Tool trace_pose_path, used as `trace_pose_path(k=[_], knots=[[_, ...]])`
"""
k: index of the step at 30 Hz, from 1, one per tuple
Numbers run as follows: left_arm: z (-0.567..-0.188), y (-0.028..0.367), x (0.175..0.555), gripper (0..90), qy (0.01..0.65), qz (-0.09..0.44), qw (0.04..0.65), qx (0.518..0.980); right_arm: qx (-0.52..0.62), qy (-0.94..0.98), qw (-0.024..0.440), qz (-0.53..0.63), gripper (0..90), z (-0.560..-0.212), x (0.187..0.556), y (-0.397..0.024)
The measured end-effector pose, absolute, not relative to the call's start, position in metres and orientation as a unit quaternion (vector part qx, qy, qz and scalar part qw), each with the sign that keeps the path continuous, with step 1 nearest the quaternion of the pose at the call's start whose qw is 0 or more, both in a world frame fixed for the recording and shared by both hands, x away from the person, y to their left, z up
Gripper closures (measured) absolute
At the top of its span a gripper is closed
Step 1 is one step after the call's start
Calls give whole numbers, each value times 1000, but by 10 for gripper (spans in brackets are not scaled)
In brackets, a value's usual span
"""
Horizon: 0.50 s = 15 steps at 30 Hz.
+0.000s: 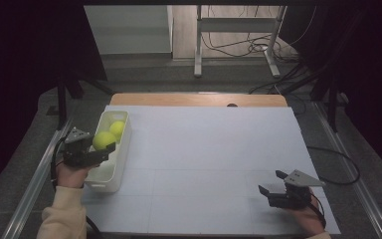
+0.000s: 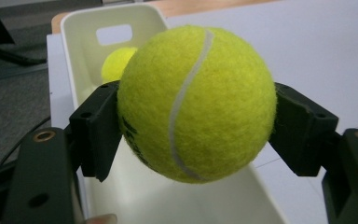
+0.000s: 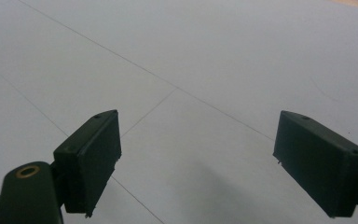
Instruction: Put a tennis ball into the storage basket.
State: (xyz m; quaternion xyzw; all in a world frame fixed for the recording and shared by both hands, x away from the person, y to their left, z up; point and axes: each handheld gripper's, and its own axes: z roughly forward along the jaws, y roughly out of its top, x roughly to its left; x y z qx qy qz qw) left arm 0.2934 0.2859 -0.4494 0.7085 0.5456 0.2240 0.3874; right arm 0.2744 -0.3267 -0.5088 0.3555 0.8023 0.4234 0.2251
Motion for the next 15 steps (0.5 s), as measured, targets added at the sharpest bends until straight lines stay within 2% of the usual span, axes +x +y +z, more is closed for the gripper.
trace_pose_path(k=[10,15], knots=[[-454,289,298,249,559,217,371,709,356,803,225,423,156,-509,275,-326],[-451,290,296,162,563,224,382,698,355,803,224,424,156,-509,274,-326]])
